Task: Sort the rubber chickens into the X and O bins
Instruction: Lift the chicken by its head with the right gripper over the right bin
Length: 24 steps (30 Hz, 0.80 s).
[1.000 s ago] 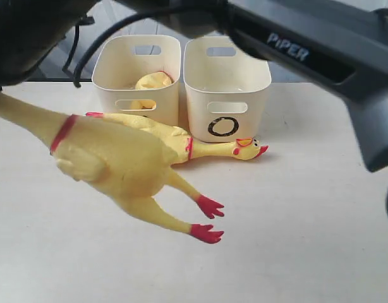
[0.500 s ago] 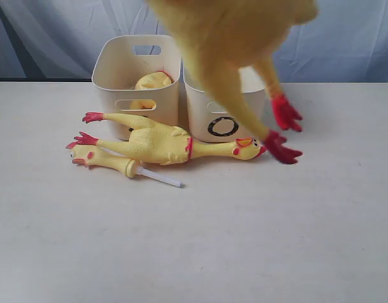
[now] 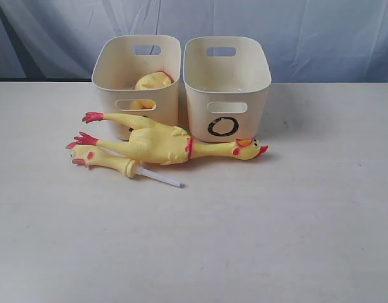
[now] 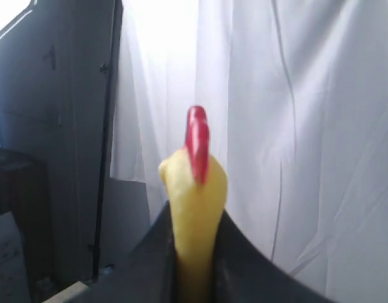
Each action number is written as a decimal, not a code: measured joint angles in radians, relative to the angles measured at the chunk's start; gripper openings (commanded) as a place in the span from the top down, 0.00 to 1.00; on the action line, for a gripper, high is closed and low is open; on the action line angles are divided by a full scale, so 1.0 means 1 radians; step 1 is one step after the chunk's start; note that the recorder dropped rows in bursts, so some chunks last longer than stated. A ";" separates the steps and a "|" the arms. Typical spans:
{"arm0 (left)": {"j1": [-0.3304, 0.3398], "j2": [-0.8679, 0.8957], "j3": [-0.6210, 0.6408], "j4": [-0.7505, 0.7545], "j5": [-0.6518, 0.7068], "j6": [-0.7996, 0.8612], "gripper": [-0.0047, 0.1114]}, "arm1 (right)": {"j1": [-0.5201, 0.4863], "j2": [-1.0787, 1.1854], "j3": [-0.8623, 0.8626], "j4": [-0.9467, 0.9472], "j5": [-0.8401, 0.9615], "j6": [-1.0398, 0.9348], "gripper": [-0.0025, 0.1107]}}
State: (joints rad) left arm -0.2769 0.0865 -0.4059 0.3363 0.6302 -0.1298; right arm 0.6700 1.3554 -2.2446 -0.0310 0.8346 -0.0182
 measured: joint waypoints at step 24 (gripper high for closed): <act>0.000 0.000 0.000 0.000 0.000 0.000 0.96 | -0.437 0.319 0.000 0.272 -0.262 0.149 0.99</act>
State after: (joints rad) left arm -0.2769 0.0865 -0.4059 0.3363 0.6302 -0.1298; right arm 0.2334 1.6746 -2.2446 0.2414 0.5728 0.1311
